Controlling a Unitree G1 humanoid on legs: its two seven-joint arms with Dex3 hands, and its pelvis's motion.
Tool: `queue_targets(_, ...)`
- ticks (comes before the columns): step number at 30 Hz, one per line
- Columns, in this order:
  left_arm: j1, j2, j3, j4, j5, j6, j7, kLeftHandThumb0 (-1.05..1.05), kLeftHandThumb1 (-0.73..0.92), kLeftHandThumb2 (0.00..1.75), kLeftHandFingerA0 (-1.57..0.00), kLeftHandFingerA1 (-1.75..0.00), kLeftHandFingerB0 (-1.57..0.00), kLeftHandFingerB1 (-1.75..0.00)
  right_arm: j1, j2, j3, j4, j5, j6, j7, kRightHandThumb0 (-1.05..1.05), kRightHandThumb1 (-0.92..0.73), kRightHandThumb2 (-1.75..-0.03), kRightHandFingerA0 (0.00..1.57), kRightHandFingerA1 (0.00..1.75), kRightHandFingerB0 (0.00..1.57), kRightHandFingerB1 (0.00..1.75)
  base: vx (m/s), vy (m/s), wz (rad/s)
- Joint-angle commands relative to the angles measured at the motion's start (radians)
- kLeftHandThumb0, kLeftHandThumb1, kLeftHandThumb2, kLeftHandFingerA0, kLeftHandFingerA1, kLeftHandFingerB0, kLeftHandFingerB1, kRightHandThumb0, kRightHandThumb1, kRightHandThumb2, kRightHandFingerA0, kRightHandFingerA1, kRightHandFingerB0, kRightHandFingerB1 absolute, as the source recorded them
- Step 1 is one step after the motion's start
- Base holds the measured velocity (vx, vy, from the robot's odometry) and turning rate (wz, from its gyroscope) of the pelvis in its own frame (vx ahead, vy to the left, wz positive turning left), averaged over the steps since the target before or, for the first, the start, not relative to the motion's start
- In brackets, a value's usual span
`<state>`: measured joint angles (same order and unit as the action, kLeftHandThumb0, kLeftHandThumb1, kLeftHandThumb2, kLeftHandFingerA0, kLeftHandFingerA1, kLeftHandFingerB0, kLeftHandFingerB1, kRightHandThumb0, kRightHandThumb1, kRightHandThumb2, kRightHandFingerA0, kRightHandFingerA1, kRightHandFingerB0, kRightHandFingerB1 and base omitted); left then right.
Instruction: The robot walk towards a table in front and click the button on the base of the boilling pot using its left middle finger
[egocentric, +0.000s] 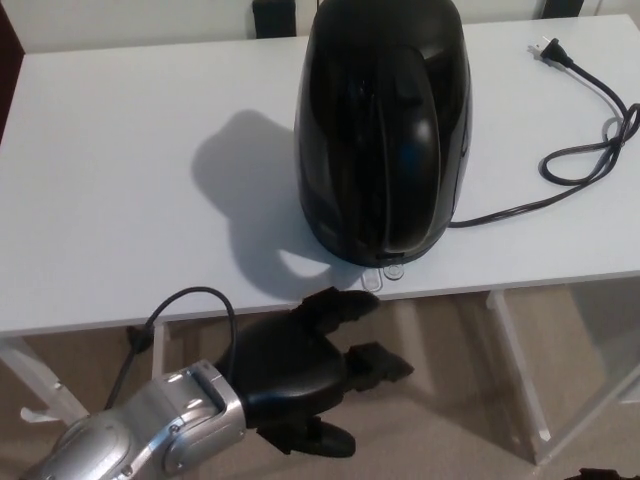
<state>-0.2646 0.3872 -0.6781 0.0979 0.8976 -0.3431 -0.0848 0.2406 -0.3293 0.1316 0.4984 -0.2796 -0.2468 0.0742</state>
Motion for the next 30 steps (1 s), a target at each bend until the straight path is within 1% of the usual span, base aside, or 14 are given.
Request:
queue_targets(1,-0.009,-0.002,-0.008,-0.003,0.064,-0.019,0.061,-0.76,0.85,0.66,-0.25,-0.3,-0.23,-0.3,-0.008,-0.026,0.001,0.001,-0.009,0.016,0.012,-0.43,-0.46,-0.54,0.82,0.48,0.7,0.46,0.0,0.0,0.0)
queue_targets(9,-0.004,0.009,-0.019,-0.042,0.106,-0.015,0.07,-0.76,0.87,0.66,-0.23,-0.29,-0.2,-0.29,-0.007,-0.03,0.007,-0.015,-0.016,0.029,0.01,-0.45,-0.46,-0.55,0.8,0.48,0.67,0.46,0.0,0.0,0.0)
queue_targets(12,-0.003,0.011,-0.024,-0.034,0.129,-0.035,0.132,-0.76,0.86,0.66,-0.27,-0.31,-0.22,-0.3,-0.015,-0.029,0.005,-0.01,-0.007,0.033,0.017,-0.43,-0.47,-0.55,0.79,0.48,0.67,0.45,0.0,0.0,0.0)
queue_targets(14,-0.003,0.017,-0.03,-0.032,0.151,-0.047,0.169,-0.75,0.86,0.66,-0.26,-0.31,-0.21,-0.29,-0.013,-0.03,0.005,-0.02,-0.009,0.039,0.019,-0.45,-0.47,-0.55,0.78,0.48,0.66,0.45,0.0,0.0,0.0)
queue_targets(24,-0.011,0.024,-0.034,-0.023,0.193,-0.052,0.223,-0.74,0.85,0.65,-0.27,-0.31,-0.22,-0.29,-0.015,-0.034,0.012,-0.017,-0.017,0.037,0.016,-0.45,-0.48,-0.55,0.78,0.47,0.67,0.45,0.0,0.0,0.0)
queue_targets(25,-0.016,0.025,-0.032,-0.028,0.195,-0.044,0.2,-0.74,0.81,0.66,-0.24,-0.3,-0.2,-0.28,-0.012,-0.035,0.015,-0.034,-0.024,0.057,0.016,-0.46,-0.48,-0.55,0.8,0.47,0.68,0.45,0.0,0.0,0.0)
queue_targets(26,-0.021,0.025,-0.031,-0.028,0.195,-0.044,0.193,-0.74,0.81,0.66,-0.24,-0.29,-0.19,-0.28,-0.011,-0.035,0.015,-0.036,-0.022,0.057,0.019,-0.45,-0.48,-0.55,0.8,0.47,0.68,0.45,0.0,0.0,0.0)
queue_targets(27,-0.022,0.025,-0.03,-0.028,0.195,-0.042,0.187,-0.72,0.85,0.65,-0.22,-0.29,-0.18,-0.29,-0.011,-0.035,0.015,-0.039,-0.022,0.061,0.02,-0.44,-0.47,-0.55,0.8,0.47,0.68,0.45,0.0,0.0,0.0)
queue_targets(30,-0.029,0.022,-0.029,-0.032,0.192,-0.028,0.151,-0.72,0.86,0.66,-0.21,-0.29,-0.17,-0.28,-0.009,-0.033,0.014,-0.048,-0.019,0.07,0.023,-0.44,-0.47,-0.55,0.8,0.47,0.68,0.45,0.0,0.0,0.0)
